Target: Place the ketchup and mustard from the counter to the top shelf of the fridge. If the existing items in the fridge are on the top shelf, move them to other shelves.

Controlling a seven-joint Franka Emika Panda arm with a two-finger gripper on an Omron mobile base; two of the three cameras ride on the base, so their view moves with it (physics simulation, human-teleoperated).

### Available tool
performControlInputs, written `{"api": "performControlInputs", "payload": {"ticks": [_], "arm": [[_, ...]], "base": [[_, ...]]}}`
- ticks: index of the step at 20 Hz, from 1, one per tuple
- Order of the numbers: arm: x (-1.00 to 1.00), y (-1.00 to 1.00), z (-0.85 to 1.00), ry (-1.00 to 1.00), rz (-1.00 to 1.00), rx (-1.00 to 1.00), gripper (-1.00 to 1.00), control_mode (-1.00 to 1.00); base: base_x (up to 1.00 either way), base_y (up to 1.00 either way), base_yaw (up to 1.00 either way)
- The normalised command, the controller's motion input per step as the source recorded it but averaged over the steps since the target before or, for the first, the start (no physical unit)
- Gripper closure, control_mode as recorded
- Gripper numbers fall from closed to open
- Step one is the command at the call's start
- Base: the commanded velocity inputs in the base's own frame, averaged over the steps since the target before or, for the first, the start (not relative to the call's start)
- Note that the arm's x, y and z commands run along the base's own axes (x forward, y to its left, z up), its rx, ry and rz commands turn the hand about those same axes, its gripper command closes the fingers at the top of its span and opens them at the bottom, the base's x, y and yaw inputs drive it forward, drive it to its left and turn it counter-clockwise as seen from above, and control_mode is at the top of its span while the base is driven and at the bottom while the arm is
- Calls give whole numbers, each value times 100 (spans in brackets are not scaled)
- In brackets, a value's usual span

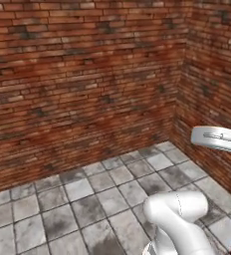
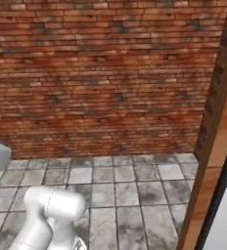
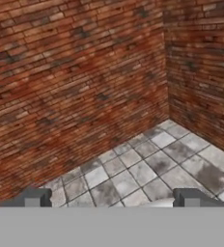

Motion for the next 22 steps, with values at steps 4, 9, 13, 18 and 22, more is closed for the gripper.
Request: {"api": "performControlInputs", "payload": {"ticks": [4, 9, 13, 18, 22], "arm": [[0, 0, 0, 0, 0, 0, -100, 100], [0, 0, 0, 0, 0, 0, -100, 100], [0, 0, 0, 0, 0, 0, -100, 100], [0, 0, 0, 0, 0, 0, -100, 100], [0, 0, 0, 0, 0, 0, -100, 100]], "base": [[39, 31, 84], [33, 29, 86], [63, 29, 78], [100, 44, 58], [100, 54, 49]]}}
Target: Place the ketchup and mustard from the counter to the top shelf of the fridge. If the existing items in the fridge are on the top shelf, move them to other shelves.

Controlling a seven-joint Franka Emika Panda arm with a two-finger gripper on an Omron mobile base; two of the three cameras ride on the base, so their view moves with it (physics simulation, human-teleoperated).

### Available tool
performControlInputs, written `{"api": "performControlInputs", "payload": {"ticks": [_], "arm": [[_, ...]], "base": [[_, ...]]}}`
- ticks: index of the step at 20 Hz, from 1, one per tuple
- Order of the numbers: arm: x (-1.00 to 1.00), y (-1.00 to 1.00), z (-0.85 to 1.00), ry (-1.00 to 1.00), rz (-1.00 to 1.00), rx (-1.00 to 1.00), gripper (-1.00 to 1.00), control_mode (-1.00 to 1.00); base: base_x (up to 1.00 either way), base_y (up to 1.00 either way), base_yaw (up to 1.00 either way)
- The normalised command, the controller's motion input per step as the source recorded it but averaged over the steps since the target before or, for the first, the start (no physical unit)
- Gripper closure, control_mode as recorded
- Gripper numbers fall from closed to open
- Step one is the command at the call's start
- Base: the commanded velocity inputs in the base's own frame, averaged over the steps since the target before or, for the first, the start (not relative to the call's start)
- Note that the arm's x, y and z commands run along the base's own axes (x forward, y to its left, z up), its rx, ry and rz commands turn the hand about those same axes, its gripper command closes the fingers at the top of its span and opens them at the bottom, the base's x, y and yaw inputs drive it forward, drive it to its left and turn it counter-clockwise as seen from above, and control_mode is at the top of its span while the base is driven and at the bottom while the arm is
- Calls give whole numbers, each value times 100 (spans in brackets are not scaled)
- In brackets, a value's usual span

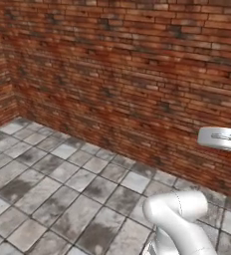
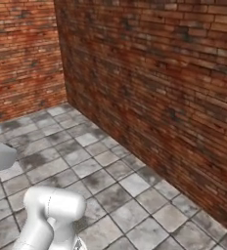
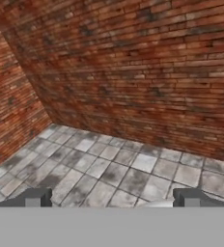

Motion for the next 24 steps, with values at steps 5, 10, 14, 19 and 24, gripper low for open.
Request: {"api": "performControlInputs", "payload": {"ticks": [5, 10, 14, 19, 24], "arm": [[0, 0, 0, 0, 0, 0, -100, 100], [0, 0, 0, 0, 0, 0, -100, 100], [0, 0, 0, 0, 0, 0, -100, 100], [0, 0, 0, 0, 0, 0, -100, 100], [0, 0, 0, 0, 0, 0, -100, 100]], "base": [[100, 65, 42], [100, 78, 40], [100, 75, 43], [100, 68, 36], [100, 45, 15]]}}
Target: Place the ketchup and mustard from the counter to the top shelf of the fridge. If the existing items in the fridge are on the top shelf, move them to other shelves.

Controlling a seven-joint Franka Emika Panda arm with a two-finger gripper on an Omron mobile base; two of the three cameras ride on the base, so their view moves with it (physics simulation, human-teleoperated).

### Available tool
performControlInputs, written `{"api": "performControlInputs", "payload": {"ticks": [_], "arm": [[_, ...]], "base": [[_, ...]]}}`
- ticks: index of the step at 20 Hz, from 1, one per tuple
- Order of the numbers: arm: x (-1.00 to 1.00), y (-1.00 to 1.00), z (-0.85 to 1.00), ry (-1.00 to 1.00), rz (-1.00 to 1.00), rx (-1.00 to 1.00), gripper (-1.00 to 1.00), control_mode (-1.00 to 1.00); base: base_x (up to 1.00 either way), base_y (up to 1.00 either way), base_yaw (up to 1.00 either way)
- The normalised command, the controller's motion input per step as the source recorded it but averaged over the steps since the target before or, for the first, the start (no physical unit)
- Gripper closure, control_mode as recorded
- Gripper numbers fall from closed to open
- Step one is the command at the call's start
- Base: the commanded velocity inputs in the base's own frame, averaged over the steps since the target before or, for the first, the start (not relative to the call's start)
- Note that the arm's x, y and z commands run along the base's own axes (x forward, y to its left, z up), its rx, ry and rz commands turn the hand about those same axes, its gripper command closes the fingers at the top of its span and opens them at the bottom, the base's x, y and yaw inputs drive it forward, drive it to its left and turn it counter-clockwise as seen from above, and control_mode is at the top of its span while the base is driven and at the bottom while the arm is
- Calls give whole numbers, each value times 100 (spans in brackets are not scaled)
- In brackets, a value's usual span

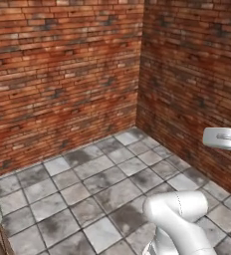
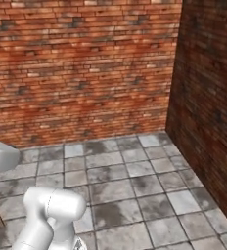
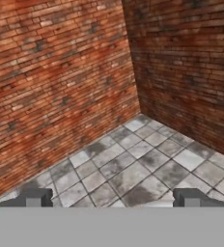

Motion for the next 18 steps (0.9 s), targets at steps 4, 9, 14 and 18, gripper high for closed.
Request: {"api": "performControlInputs", "payload": {"ticks": [4, 9, 14, 18], "arm": [[0, 0, 0, 0, 0, 0, -100, 100], [0, 0, 0, 0, 0, 0, -100, 100], [0, 0, 0, 0, 0, 0, -100, 100], [0, 0, 0, 0, 0, 0, -100, 100]], "base": [[100, 41, 11], [100, 42, 12], [100, 40, 15], [100, 39, 16]]}}
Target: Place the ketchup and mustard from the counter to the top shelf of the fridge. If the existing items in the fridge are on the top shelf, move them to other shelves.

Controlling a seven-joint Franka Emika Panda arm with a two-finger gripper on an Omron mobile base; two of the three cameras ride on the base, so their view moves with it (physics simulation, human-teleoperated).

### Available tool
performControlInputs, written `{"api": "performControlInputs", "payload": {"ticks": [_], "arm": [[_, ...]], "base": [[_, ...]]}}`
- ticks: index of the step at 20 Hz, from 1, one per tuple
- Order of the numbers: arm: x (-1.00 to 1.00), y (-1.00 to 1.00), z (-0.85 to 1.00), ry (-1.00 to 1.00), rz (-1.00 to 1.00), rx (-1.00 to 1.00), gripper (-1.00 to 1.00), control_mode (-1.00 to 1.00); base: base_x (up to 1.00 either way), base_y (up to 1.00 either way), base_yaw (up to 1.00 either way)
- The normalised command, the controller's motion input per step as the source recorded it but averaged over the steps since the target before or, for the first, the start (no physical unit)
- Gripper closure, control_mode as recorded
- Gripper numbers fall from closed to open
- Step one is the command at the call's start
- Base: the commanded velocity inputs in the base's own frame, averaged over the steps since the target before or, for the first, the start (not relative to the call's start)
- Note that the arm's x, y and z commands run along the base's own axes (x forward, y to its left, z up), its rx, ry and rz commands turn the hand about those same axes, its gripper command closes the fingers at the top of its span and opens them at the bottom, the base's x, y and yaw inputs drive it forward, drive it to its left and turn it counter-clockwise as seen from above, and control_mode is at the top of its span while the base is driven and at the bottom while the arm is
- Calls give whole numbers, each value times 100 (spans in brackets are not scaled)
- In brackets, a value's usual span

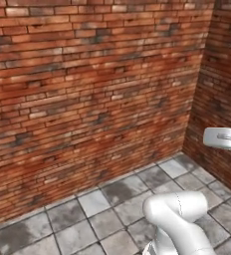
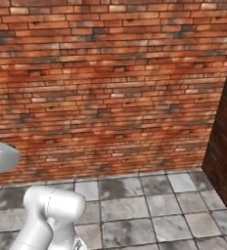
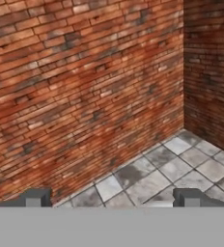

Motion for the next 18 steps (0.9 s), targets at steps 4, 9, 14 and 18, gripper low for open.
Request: {"api": "performControlInputs", "payload": {"ticks": [4, 9, 14, 18], "arm": [[0, 0, 0, 0, 0, 0, -100, 100], [0, 0, 0, 0, 0, 0, -100, 100], [0, 0, 0, 0, 0, 0, -100, 100], [0, 0, 0, 0, 0, 0, -100, 100]], "base": [[100, 35, 18], [100, 17, 30], [93, -1, 68], [49, 0, 90]]}}
